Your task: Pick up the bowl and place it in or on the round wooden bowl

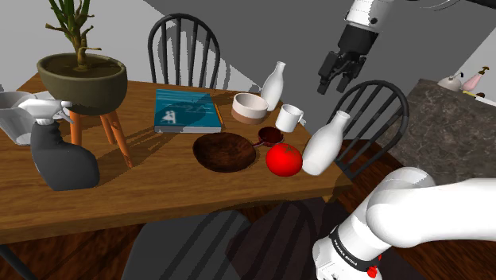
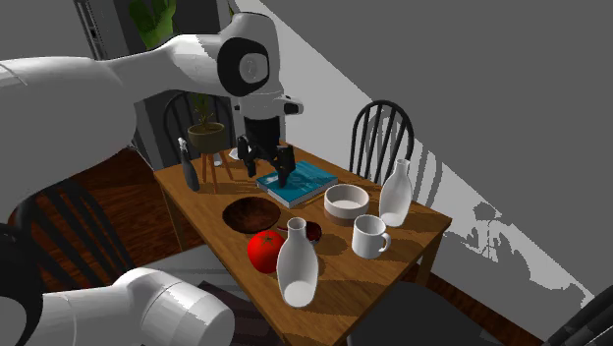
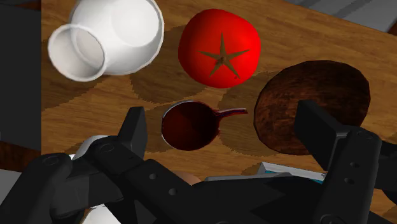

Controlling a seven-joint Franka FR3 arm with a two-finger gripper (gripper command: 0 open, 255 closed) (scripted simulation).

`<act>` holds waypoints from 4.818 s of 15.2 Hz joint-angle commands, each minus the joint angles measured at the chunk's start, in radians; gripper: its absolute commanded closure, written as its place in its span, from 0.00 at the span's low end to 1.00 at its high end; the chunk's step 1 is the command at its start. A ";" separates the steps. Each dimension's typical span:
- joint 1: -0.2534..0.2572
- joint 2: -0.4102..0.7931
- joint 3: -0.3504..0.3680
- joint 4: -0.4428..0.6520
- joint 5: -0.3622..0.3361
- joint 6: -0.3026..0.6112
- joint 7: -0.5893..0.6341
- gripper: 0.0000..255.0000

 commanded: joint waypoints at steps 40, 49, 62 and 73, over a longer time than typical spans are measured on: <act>0.002 1.218 -0.046 0.610 0.105 0.614 -0.088 0.00; 0.001 1.232 -0.045 0.595 0.107 0.642 -0.090 0.00; 0.001 1.221 -0.046 0.606 0.105 0.620 -0.089 1.00; 0.002 1.173 -0.050 0.686 0.098 0.493 -0.084 1.00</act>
